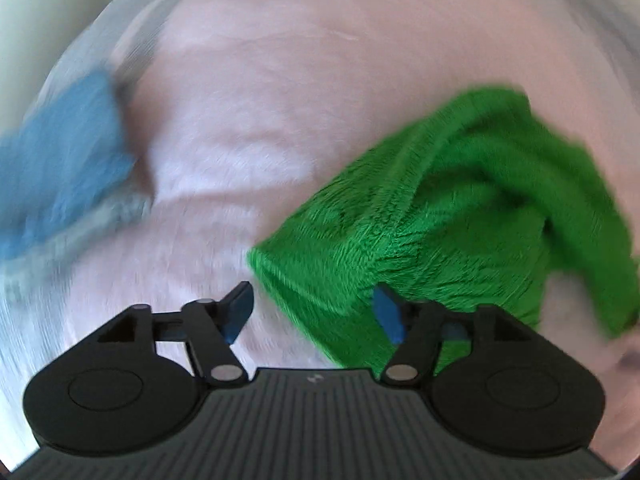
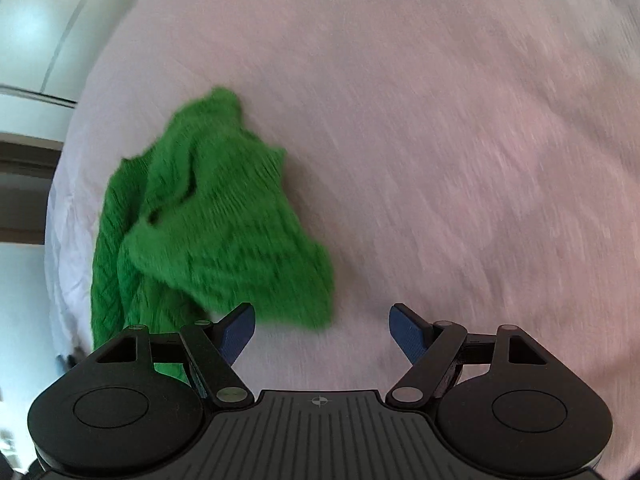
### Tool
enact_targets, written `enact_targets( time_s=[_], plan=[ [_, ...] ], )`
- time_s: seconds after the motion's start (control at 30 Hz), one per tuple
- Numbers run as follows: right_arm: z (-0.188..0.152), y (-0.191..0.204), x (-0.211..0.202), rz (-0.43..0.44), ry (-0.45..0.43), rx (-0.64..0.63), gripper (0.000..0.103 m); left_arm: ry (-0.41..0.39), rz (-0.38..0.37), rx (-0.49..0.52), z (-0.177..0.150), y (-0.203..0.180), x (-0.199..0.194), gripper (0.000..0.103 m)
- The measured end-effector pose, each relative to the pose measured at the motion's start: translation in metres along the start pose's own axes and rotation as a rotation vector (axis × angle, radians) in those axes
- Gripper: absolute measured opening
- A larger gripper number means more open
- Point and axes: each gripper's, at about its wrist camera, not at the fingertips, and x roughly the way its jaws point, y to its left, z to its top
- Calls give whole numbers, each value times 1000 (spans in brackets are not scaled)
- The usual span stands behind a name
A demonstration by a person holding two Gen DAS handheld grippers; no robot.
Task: Fold clothes
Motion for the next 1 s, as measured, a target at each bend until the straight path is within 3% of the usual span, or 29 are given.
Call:
enact_targets(
  time_s=[0.13,0.17,0.2,0.23,0.3,0.47,0.67,0.77,0.8,0.83,0.87,0.9,0.97,1.0],
  plan=[
    [5,12,17,17,-25,-62,76,-4,19,243,8,-25,33,63],
    [6,13,19,29,-20,-70,53,-5,24,303,11,-31,41,47],
    [7,16,22,38,-11,-80,11,10,9,306,13,-30,47,22],
    [11,19,20,43,-23,-84,7,27,-10,300,16,-28,53,16],
    [24,24,7,46,-79,-79,7,45,-47,263,22,-22,57,6],
    [99,55,-64,161,-331,-70,6,-34,-211,92,39,5,3,4],
    [180,142,-107,245,-524,-247,6,-210,-442,-10,65,12,-99,4],
    [209,192,-117,266,-562,-355,6,-252,-541,-69,70,8,-129,4],
    [218,208,-117,256,-543,-396,8,-260,-568,-92,71,6,-136,4],
    [225,221,-115,232,-526,-428,19,-231,-564,-139,69,6,-129,4],
    [230,231,-112,196,-513,-451,51,-196,-553,-189,67,7,-119,5],
    [231,235,-110,158,-520,-460,92,-161,-543,-240,66,8,-109,6],
    [218,224,-107,145,-556,-468,96,-71,-491,-285,54,5,-83,6],
    [209,210,-101,144,-517,-471,96,-36,-477,-297,47,3,-71,7]
  ],
)
